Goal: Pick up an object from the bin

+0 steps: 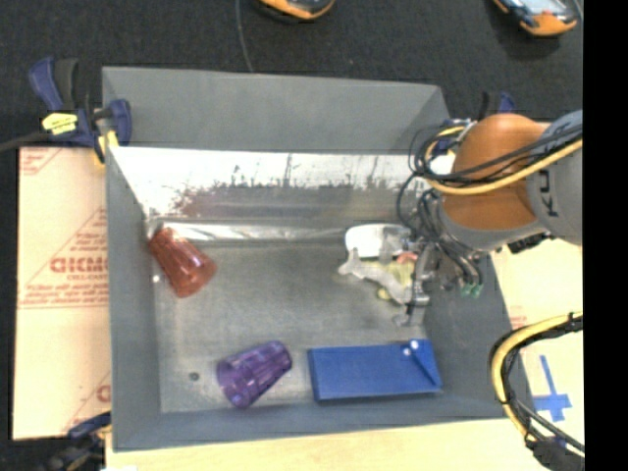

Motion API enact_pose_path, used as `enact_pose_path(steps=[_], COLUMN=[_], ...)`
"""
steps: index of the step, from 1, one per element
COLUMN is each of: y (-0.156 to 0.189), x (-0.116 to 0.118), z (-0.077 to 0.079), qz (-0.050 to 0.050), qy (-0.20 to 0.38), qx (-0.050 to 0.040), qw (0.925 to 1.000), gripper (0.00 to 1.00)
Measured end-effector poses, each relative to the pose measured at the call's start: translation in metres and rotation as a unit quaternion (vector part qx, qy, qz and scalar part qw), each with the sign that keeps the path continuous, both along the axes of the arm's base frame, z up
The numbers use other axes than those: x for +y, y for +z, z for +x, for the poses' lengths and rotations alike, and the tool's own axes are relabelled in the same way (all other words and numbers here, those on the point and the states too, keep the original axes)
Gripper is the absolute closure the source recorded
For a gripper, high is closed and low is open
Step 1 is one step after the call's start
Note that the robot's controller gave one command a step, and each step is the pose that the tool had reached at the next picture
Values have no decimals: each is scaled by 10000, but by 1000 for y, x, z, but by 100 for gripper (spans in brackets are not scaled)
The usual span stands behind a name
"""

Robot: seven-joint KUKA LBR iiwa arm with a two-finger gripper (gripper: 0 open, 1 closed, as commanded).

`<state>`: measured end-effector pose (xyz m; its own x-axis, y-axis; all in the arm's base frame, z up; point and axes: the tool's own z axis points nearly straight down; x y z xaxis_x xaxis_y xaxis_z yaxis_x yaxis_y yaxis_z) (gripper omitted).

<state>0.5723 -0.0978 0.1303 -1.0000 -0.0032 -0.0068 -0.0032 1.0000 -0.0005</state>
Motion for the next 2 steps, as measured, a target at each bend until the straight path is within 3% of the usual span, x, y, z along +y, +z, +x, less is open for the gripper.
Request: enact_pose_path(steps=[1, 2], y=[23, 96], x=[46, 44], z=[-24, -5], qz=[-7, -15], qy=[-48, 74], qx=[-29, -40], qw=[10000, 10000], gripper=[0, 0])
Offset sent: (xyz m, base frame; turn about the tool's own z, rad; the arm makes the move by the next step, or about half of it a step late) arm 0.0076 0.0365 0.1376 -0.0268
